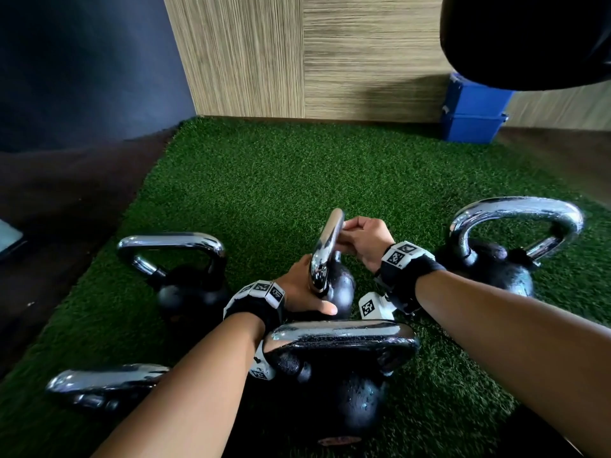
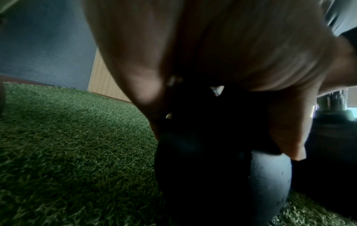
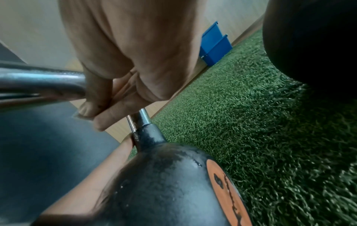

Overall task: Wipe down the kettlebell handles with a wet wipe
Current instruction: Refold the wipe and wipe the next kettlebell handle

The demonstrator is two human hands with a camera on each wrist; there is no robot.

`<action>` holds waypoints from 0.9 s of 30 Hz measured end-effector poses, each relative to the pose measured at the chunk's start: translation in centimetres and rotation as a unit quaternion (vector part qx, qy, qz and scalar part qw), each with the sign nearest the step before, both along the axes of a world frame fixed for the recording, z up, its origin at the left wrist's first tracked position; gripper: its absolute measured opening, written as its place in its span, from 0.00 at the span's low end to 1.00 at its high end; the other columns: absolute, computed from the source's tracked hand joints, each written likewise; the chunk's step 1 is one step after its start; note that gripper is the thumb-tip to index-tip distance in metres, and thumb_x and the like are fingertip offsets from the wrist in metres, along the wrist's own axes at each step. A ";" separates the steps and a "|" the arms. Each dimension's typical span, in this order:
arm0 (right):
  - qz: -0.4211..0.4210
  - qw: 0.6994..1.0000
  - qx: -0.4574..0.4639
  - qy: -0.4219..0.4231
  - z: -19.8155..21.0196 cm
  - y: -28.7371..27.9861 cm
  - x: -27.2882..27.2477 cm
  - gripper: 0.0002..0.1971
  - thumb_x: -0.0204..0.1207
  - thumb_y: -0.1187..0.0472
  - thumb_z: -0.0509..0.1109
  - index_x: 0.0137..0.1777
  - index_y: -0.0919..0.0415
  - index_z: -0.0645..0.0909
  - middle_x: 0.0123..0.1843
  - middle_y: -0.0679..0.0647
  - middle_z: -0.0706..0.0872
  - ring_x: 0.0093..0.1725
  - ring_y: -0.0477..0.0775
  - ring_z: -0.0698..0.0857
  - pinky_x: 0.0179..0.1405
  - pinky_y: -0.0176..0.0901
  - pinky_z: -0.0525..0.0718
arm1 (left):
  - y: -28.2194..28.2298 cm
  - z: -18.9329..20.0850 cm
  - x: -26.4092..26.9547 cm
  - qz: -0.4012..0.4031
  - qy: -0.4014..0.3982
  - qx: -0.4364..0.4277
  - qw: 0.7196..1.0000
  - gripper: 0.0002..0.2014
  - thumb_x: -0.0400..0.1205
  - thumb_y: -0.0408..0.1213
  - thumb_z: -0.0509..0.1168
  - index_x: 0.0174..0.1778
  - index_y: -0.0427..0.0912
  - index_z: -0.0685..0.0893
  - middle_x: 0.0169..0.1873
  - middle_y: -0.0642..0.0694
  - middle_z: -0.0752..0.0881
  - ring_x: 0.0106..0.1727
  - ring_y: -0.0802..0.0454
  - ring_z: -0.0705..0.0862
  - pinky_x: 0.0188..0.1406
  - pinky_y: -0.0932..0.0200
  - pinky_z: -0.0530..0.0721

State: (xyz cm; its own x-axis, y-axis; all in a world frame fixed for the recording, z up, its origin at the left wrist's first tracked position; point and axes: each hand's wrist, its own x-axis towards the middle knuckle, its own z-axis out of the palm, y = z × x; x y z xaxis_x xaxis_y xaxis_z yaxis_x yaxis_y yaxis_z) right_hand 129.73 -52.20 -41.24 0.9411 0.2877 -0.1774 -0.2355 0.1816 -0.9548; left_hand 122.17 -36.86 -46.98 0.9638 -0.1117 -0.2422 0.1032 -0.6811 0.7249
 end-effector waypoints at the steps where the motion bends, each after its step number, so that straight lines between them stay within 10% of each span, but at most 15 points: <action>1: -0.014 1.000 -0.016 -0.009 0.1 0.1 0.1 0.10 0.77 0.80 0.70 0.41 0.67 0.76 0.35 0.63 0.90 0.27 0.52 0.92 0.22 0.37 0.87 | 0.0 -0.1 -0.1 0.005 -0.006 -0.003 1.000 0.42 0.65 0.39 0.88 0.72 0.32 0.77 0.68 0.31 0.81 0.71 0.34 0.81 0.73 0.36 0.80; 13: -0.057 0.983 -0.177 -0.006 -0.3 1.0 1.6 0.11 0.80 0.77 0.65 0.37 0.67 0.77 0.18 0.57 0.85 0.17 0.53 0.86 0.20 0.47 0.89 | -0.2 -0.6 0.9 -0.029 -0.042 0.053 0.997 0.38 0.63 0.49 0.86 0.66 0.43 0.79 0.61 0.47 0.83 0.64 0.47 0.84 0.70 0.47 0.84; 19: 0.007 0.981 -0.186 0.054 -1.2 2.2 1.3 0.16 0.80 0.70 0.71 0.30 0.72 0.79 0.21 0.64 0.84 0.15 0.53 0.81 0.18 0.39 0.82 | -0.5 0.1 -0.3 -0.071 -0.116 0.013 0.991 0.44 0.63 0.50 0.83 0.74 0.59 0.69 0.57 0.80 0.75 0.60 0.90 0.72 0.51 0.91 0.70; 27: 0.170 0.930 -0.325 0.032 -0.2 -1.8 2.1 0.06 0.76 0.63 0.75 0.41 0.61 0.80 0.36 0.58 0.85 0.30 0.54 0.84 0.28 0.43 0.84 | 1.9 5.6 -2.2 -0.159 0.051 0.042 0.985 0.47 0.67 0.45 0.85 0.81 0.51 0.70 0.74 0.52 0.81 0.75 0.51 0.79 0.80 0.47 0.73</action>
State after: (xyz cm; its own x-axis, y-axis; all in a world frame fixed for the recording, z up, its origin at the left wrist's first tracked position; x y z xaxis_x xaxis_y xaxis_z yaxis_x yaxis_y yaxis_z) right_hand 131.83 -53.99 -41.49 0.7971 0.3794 -0.4698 -0.2331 -0.5244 -0.8189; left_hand 119.97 -34.96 -41.40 0.8534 -0.3803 -0.3565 -0.0563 -0.7471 0.6623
